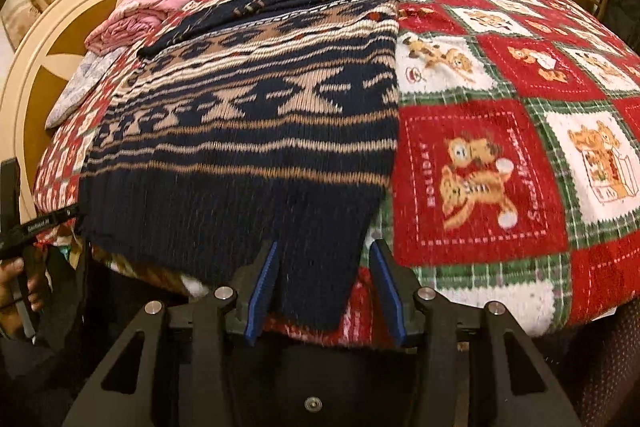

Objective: Fold small clothes
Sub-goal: 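Grasp the patterned sweater hem with both grippers side by side, then lift the hem with both grippers and fold it over onto the collar section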

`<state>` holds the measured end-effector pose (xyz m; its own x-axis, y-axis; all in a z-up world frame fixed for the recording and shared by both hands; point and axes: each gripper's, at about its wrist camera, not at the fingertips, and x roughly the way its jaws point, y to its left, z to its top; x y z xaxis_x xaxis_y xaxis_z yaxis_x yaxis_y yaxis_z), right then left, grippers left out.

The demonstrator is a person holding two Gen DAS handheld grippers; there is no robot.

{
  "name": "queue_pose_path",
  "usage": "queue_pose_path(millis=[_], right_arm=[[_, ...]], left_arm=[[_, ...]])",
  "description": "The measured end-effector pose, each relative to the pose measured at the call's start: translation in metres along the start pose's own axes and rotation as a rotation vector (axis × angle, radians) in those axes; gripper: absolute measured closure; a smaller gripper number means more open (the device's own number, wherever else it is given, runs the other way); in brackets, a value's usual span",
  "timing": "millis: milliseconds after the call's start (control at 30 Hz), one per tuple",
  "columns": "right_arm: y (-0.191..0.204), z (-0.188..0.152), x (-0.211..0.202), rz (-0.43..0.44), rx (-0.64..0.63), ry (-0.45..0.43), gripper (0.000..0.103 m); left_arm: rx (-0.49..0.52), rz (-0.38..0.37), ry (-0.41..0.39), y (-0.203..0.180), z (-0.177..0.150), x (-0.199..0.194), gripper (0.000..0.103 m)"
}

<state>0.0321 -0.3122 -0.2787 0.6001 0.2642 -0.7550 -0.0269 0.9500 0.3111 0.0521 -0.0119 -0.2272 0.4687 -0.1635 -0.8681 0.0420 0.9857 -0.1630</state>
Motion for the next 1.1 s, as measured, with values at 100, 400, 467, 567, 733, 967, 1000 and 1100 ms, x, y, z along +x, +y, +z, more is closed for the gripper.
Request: queue_pose_path(millis=[100, 400, 467, 567, 733, 967, 1000, 1100], right_arm=[[0.000, -0.004, 0.001, 0.021, -0.001, 0.014, 0.059], [-0.003, -0.005, 0.004, 0.074, 0.023, -0.005, 0.086], [0.001, -0.003, -0.005, 0.086, 0.009, -0.049, 0.094], [0.013, -0.001, -0.016, 0.072, -0.047, -0.100, 0.095], [-0.001, -0.004, 0.002, 0.037, 0.000, -0.028, 0.095], [-0.009, -0.007, 0.006, 0.080, 0.040, -0.005, 0.090], [-0.006, -0.007, 0.006, 0.075, 0.022, -0.003, 0.090], [-0.001, -0.007, 0.002, 0.084, 0.004, -0.013, 0.092]], left_arm=[[-0.002, -0.027, 0.023, -0.002, -0.003, 0.001, 0.070], [-0.037, -0.079, 0.036, 0.003, -0.003, 0.011, 0.065], [-0.015, -0.087, 0.022, 0.001, -0.003, 0.007, 0.093], [0.016, -0.093, -0.010, -0.002, -0.002, -0.004, 0.093], [0.051, -0.067, -0.028, -0.007, -0.004, -0.005, 0.093], [-0.018, -0.107, 0.015, 0.003, -0.002, 0.005, 0.081], [0.002, -0.098, 0.010, 0.000, -0.003, 0.004, 0.081], [0.060, -0.070, -0.003, -0.008, -0.005, 0.000, 0.092]])
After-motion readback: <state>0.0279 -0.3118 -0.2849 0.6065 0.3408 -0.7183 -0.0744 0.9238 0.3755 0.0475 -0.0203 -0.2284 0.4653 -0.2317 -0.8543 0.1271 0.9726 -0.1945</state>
